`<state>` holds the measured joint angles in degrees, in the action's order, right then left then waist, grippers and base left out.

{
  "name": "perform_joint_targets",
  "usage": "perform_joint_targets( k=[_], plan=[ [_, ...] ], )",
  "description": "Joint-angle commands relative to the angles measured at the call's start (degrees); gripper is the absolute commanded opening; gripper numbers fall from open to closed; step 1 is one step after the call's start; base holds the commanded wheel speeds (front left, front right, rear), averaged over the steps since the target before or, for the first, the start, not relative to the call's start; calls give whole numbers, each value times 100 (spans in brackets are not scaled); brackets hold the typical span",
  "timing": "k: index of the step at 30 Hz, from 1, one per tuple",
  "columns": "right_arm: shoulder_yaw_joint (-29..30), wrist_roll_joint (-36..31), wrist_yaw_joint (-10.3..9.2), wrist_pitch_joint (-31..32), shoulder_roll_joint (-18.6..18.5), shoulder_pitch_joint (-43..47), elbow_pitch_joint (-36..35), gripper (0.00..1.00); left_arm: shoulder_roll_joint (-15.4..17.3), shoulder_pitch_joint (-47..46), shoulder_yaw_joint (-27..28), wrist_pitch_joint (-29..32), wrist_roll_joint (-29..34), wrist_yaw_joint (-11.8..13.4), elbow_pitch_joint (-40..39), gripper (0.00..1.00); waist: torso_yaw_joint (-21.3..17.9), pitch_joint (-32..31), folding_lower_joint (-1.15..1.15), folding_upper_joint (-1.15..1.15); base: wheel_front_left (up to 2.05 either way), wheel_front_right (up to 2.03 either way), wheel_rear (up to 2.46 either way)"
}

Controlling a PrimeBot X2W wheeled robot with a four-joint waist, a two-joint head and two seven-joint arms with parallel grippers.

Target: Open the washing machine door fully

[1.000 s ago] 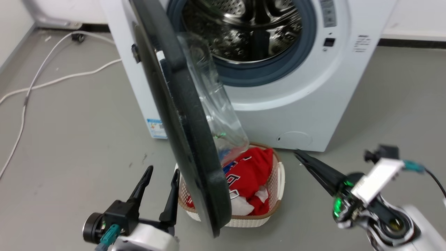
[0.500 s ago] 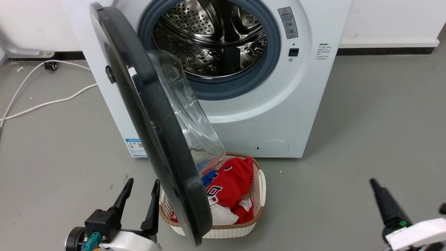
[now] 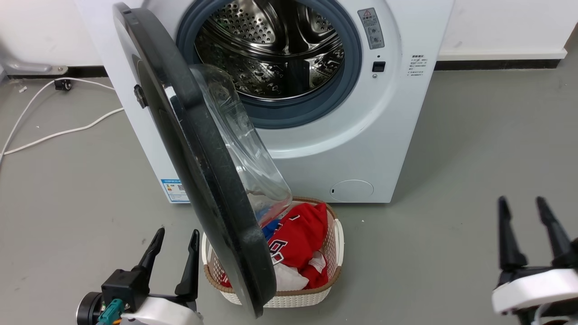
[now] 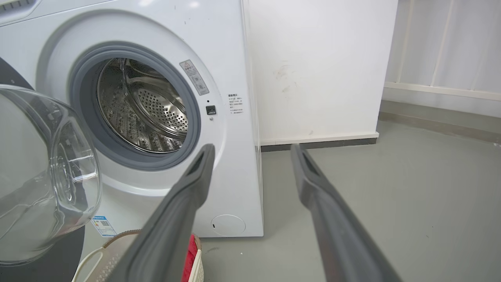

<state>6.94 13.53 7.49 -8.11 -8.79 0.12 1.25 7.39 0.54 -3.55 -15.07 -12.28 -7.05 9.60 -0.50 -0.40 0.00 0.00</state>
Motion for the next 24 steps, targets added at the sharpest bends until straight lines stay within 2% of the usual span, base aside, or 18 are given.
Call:
perform_joint_targets(
  k=[1,6,20,21,22,24],
  plan=[
    [-35,-261,0,165,201,214,-291,100,4,-82,13,-14,43,-12,-17,100,10,8,0,0,0,0,0],
    [-350,-708,0,491,508,658,-785,100,-4,-102,35,-14,56,-21,2,100,26,21,0,0,0,0,0],
    [-532,-781,0,394,598,857,-792,100,-22,-165,84,-14,51,-31,74,100,40,20,0,0,0,0,0],
    [-537,-778,0,389,598,849,-784,100,-23,-165,81,-14,57,-31,94,77,46,19,0,0,0,0,0],
    [-537,-778,0,389,598,849,-784,100,-23,-165,81,-14,57,-31,94,77,46,19,0,0,0,0,0],
    [-538,-737,0,366,599,832,-759,100,-18,-180,72,-14,60,-27,116,20,57,19,0,0,0,0,0]
  ],
)
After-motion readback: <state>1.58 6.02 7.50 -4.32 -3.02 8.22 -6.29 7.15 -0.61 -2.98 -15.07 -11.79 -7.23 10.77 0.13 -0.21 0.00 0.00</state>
